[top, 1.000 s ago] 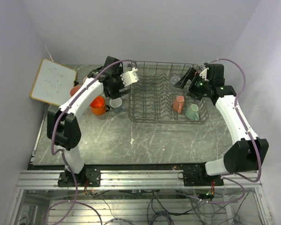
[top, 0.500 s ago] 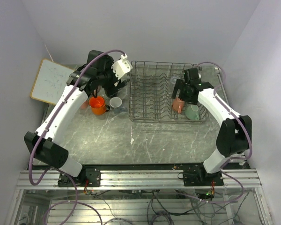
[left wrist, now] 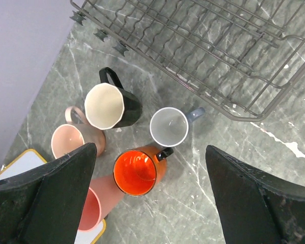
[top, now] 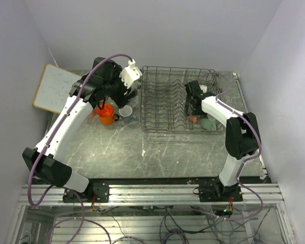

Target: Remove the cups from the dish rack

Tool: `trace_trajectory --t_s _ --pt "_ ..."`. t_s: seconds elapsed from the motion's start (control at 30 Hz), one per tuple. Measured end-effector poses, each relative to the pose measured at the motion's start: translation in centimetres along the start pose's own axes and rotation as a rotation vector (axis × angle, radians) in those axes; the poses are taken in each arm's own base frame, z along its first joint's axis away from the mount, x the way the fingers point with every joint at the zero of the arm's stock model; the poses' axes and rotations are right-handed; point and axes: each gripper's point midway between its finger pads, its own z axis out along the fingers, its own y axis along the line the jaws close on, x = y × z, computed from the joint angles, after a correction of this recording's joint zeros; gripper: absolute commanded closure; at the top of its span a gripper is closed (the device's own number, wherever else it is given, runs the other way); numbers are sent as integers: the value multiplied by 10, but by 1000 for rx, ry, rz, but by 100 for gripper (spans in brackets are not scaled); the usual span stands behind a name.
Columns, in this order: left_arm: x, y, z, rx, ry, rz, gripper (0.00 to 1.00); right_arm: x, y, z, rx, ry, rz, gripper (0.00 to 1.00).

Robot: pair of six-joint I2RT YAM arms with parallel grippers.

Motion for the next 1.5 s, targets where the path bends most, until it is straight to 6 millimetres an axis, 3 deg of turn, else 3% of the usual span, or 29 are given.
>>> trace_trajectory --t_s 0.57,0.9,1.03,1.23,1.5 --pt "-1 -7 -8 13 -18 -29 1 4 13 6 -27 -53 -33 100" --pt "0 -9 -8 18 -16 -37 1 -3 13 -8 -34 -74 -32 100" --pt "4 -13 -5 33 -9 -39 1 -25 21 -33 -80 -131 -12 100" --pt "7 -24 -6 78 -33 -16 1 -63 42 -90 -259 -220 43 100" --pt "4 -51 -18 167 -140 56 1 -56 89 -174 -694 -169 97 100"
